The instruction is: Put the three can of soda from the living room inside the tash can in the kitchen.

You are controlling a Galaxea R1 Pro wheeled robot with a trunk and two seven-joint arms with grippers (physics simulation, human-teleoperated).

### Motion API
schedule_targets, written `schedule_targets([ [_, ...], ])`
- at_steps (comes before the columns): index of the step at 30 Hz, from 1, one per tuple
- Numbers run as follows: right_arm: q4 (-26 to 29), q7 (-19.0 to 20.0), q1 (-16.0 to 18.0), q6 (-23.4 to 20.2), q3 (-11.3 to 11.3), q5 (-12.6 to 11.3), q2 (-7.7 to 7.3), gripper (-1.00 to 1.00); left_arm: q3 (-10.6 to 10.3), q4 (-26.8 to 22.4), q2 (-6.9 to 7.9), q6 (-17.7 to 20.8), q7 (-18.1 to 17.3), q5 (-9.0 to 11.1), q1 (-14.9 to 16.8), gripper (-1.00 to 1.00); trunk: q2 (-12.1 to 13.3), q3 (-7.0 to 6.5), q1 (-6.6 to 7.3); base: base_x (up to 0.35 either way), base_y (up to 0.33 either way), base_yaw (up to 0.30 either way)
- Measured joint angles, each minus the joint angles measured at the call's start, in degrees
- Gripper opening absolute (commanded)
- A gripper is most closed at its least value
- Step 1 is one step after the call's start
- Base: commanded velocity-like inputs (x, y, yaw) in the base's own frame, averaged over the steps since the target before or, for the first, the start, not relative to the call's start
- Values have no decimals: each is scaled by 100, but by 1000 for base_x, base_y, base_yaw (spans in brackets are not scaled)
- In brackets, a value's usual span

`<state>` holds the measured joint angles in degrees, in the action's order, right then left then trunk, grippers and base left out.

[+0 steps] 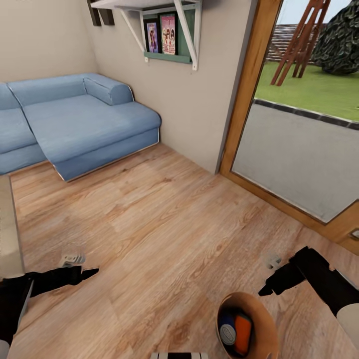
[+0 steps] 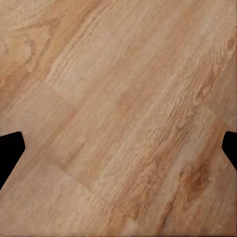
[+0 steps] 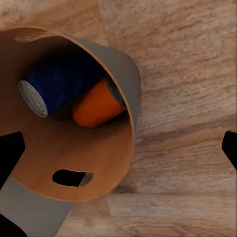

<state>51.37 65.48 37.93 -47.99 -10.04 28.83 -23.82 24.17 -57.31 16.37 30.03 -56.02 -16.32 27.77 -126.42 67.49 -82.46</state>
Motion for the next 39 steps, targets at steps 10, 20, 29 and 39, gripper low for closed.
schedule_targets([
  [10, 1400, -35, -1265, -9, 706, 13, 22, 100, 9, 928, 2, -836, 505, 19, 0, 100, 401, -180, 220, 0, 0, 0],
  [20, 1811, -32, -1813, -2, 791, 17, 19, 100, 17, 2153, -2, -1923, 1238, 19, -1, 100, 802, -359, 439, 0, 0, 0],
  [29, 1833, -73, -2391, 937, 1442, 12, 60, 100, 16, 2986, -2, -2788, 1734, 1, -7, 100, 1163, -520, 637, 0, 0, 0],
  [39, 1834, -533, -2827, 1494, 1493, -1, 185, 100, 16, 3844, -2, -3663, 2338, -7, -7, 100, 1564, -700, 857, 0, 0, 0],
])
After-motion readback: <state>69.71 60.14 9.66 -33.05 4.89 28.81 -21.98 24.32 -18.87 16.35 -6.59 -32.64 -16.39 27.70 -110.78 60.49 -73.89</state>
